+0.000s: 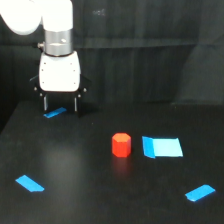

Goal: Pick up the red object from the table

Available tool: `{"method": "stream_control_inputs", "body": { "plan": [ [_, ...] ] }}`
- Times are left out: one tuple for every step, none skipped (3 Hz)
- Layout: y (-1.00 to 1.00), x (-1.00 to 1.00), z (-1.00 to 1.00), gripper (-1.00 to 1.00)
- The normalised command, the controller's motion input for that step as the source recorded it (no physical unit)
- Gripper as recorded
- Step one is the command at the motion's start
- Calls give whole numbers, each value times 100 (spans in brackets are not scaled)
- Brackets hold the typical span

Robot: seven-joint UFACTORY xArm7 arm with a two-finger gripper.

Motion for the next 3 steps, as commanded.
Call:
{"method": "stream_control_inputs", "body": {
  "plan": [
    [-46, 80, -18, 100],
    [-56, 95, -24, 95],
    [-59, 100, -27, 95]
  ]
}}
